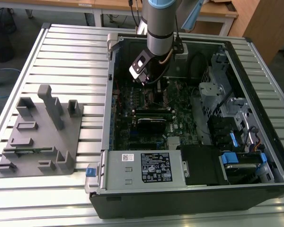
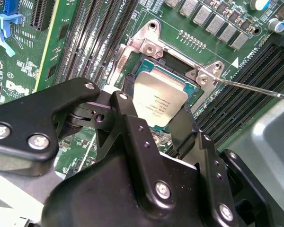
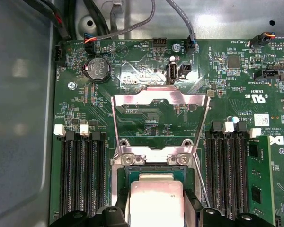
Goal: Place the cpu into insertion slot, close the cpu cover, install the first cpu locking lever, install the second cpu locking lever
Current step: 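Place the cpu into insertion slot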
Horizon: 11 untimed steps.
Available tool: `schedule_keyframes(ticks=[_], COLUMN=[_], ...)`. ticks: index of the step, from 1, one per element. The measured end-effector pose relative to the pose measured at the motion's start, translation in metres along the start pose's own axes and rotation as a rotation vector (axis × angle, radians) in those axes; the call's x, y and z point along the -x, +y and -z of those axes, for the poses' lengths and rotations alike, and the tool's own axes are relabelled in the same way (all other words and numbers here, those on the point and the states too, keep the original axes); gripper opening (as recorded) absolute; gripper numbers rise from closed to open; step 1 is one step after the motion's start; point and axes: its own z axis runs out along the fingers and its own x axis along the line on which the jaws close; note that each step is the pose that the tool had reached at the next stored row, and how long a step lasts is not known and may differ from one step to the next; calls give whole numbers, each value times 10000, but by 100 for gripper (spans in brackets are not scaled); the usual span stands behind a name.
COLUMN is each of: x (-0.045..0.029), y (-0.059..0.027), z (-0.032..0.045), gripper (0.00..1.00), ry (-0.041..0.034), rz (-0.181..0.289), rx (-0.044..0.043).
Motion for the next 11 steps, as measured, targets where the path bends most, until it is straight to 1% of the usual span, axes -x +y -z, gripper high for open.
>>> schedule_keyframes(ticks=[11], x=[0], y=[0], z=[-2], gripper=[54], ry=[0], rz=[0], rx=[0])
